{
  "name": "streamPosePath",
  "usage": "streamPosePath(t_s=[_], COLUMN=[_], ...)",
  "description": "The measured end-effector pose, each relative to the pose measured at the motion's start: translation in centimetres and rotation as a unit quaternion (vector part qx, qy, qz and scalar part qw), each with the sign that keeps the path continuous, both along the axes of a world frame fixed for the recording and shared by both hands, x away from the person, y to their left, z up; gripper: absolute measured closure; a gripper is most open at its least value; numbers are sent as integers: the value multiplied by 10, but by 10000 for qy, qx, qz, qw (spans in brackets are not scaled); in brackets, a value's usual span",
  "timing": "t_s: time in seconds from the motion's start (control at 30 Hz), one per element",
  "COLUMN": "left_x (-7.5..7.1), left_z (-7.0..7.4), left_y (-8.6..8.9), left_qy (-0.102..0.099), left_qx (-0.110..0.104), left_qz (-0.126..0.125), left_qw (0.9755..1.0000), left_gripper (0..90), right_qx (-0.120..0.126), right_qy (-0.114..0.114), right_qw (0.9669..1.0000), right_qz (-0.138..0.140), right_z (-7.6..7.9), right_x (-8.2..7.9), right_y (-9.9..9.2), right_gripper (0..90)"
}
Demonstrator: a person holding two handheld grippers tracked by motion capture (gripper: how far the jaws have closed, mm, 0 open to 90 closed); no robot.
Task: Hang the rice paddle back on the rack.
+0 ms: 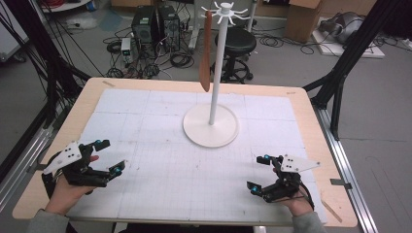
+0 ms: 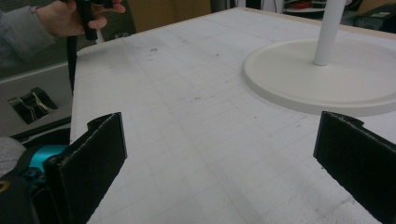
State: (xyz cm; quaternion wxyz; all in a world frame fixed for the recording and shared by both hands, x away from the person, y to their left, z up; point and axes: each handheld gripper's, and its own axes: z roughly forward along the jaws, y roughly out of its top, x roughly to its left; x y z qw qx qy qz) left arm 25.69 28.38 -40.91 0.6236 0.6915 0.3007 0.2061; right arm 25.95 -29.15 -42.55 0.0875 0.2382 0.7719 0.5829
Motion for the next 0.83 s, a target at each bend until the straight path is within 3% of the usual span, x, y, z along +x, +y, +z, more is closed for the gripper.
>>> streamPosePath(t_s=[0.2,0.3,0.43,0.57,0.7,0.83], left_x=[-6,-9,-13,-16,-17,-19], left_z=[1,0,-2,-5,-6,-3], left_y=[5,5,6,13,17,17], left_qy=[-38,-79,-90,-71,-59,-137], left_qx=[-53,19,101,122,3,14], left_qz=[80,106,178,290,458,441], left_qw=[9999,9999,9997,9995,9989,9989], left_gripper=[17,17,17,17,17,17], right_qx=[115,160,260,419,435,444], right_qy=[-154,-201,-426,-486,-488,-534], right_qw=[9996,9990,9968,9945,9939,9936], right_qz=[-215,-368,-620,-831,-886,-889], right_z=[4,6,10,12,11,12], right_x=[-1,-2,-4,-7,-7,-8], right_y=[-4,-8,-14,-21,-25,-25], right_gripper=[11,11,11,12,11,11])
